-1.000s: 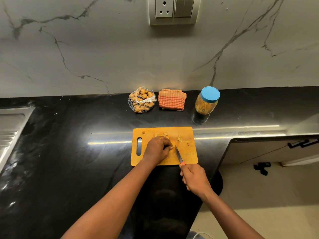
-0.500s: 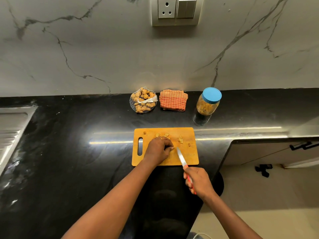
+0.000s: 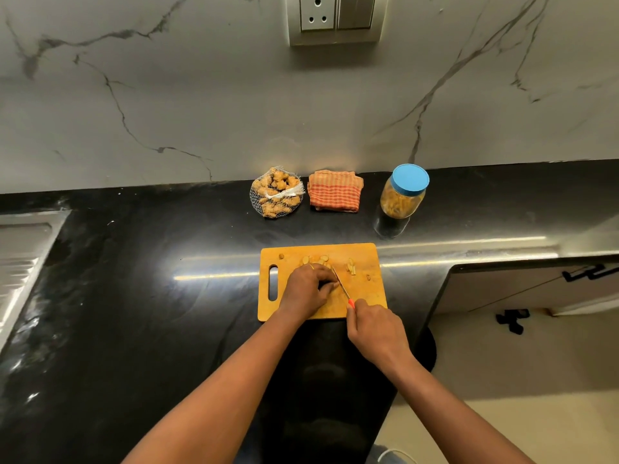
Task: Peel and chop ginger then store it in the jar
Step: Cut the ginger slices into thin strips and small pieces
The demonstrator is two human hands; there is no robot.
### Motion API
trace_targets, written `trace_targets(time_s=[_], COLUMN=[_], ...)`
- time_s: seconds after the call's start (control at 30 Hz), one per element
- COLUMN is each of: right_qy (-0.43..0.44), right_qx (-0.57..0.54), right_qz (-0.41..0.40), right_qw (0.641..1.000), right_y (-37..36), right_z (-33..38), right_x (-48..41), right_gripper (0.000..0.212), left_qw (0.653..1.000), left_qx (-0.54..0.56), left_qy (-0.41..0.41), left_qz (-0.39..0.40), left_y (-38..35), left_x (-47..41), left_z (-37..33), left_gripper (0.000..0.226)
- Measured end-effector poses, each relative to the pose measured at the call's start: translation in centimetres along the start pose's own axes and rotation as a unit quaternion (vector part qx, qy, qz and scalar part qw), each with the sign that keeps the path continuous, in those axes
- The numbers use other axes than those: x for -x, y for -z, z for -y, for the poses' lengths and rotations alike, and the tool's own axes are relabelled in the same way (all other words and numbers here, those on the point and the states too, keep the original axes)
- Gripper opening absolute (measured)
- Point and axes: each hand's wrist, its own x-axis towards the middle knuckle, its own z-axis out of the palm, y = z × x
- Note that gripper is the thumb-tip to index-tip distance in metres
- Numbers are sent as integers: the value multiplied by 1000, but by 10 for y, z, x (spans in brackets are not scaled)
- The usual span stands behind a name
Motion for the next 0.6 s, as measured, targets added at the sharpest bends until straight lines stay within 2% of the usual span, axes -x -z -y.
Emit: trace_targets(time_s=[0.3,0.6], right_qy=[-12,16], right_qx=[42,40], right_qz=[6,15], right_qw=[999,999], right_y=[-2,-4], right_z=[6,-1], right_x=[3,1], right_gripper=[34,38], left_qw=[1000,1000], left_qx=[-1,8], left_qy=[-10,-23], left_qz=[4,1], left_y=[-2,-4], left_x=[-1,0], left_z=[4,7], left_gripper=[17,15])
